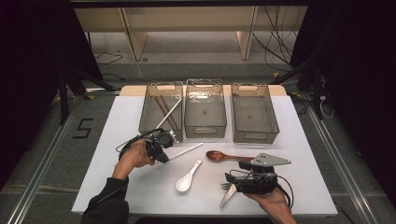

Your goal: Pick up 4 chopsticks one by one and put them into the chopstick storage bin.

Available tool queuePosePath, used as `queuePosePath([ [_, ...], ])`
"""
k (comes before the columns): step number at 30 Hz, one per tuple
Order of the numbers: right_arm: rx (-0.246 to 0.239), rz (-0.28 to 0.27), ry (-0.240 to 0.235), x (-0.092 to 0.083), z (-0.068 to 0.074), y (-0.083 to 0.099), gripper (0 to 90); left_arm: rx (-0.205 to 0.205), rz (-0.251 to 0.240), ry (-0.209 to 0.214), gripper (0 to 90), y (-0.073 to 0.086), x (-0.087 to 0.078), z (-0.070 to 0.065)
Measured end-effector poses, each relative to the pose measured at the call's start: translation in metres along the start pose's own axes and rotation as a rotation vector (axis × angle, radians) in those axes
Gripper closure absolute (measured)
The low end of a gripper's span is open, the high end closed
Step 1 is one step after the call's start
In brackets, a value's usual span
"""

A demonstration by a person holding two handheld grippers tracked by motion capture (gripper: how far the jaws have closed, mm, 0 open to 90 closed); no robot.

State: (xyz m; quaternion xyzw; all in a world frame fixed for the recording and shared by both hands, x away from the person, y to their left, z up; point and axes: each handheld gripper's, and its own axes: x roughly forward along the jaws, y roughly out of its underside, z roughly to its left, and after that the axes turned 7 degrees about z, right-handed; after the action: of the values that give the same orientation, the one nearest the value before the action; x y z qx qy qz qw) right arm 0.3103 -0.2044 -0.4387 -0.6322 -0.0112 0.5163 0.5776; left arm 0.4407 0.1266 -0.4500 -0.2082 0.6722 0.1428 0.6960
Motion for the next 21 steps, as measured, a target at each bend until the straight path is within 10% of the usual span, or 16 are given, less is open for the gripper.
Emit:
queuePosePath([
  [21,0.001,0.000,0.000,0.000,0.000,0.000,29.2,-0.020,-0.056,-0.015,84.9,0.008,-0.021,-0.004],
])
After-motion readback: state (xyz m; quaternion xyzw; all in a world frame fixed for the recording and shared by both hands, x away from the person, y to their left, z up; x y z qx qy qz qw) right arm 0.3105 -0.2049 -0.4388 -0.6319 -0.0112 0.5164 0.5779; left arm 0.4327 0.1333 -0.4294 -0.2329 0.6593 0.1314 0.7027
